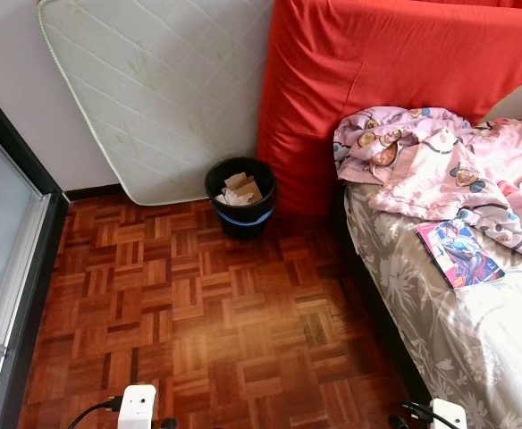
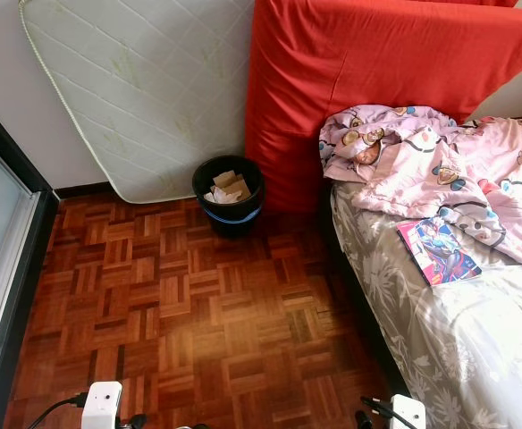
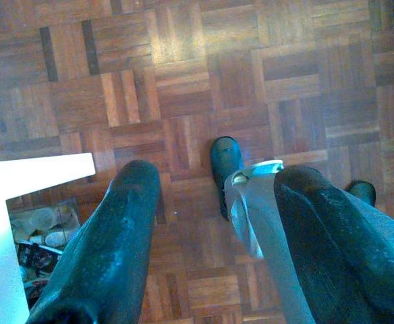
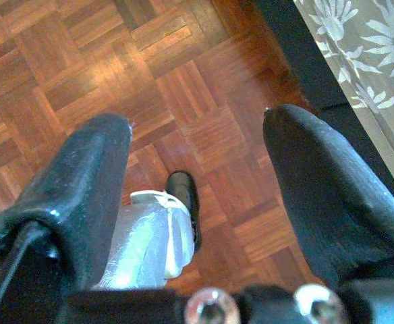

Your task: Clean up the room

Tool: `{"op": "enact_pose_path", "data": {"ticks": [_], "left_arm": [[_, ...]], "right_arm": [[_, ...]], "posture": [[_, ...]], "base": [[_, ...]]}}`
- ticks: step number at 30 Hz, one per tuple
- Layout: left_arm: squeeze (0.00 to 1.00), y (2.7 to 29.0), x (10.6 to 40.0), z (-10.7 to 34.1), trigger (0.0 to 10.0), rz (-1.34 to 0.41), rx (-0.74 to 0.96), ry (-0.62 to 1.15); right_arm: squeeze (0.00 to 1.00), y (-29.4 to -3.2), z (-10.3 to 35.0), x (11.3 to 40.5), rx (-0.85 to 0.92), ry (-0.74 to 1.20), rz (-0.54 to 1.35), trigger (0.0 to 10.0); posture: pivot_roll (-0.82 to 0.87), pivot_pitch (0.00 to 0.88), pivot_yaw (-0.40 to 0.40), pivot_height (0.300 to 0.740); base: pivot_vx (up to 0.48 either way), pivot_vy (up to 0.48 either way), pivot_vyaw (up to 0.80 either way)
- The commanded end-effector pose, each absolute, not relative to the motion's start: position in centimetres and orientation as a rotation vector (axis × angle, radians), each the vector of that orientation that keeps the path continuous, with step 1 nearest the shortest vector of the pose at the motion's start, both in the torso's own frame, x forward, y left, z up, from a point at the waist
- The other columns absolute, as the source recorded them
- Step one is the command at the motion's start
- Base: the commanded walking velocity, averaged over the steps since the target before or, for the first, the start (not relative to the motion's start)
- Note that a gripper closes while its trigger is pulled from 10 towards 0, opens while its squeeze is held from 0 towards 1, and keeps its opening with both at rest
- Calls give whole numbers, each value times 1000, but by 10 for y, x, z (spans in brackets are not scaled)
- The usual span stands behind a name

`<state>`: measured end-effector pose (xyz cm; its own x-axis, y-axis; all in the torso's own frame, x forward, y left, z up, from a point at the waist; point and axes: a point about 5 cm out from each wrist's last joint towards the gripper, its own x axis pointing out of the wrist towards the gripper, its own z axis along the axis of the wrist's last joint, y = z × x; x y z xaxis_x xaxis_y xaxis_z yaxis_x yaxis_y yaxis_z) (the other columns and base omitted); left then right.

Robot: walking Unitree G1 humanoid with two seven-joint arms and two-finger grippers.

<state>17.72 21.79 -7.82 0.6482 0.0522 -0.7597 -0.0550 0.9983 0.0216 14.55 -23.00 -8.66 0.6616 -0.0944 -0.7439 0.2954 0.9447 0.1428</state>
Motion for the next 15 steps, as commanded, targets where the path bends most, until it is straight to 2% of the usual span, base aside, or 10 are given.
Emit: {"op": "enact_pose_path", "data": {"ticks": [1, 2, 11, 15], "left_arm": [[0, 218, 170, -82, 10000, 75, -7, 889], [0, 218, 170, -82, 10000, 78, -9, 889], [0, 220, 171, -81, 10000, 91, -19, 883], [0, 218, 170, -82, 10000, 69, -1, 892]], "right_arm": [[0, -229, -90, 140, 278, 843, -240, 10000], [0, -229, -90, 139, 284, 852, -244, 10000], [0, -240, -90, 132, 276, 870, -258, 10000], [0, -235, -91, 133, 276, 877, -251, 10000]], "posture": [[-4, 149, 19, 740], [-4, 150, 17, 740], [-4, 163, 16, 740], [-4, 167, 17, 740]], "base": [[0, 0, 0], [0, 0, 0], [0, 0, -767], [0, 0, -763]]}}
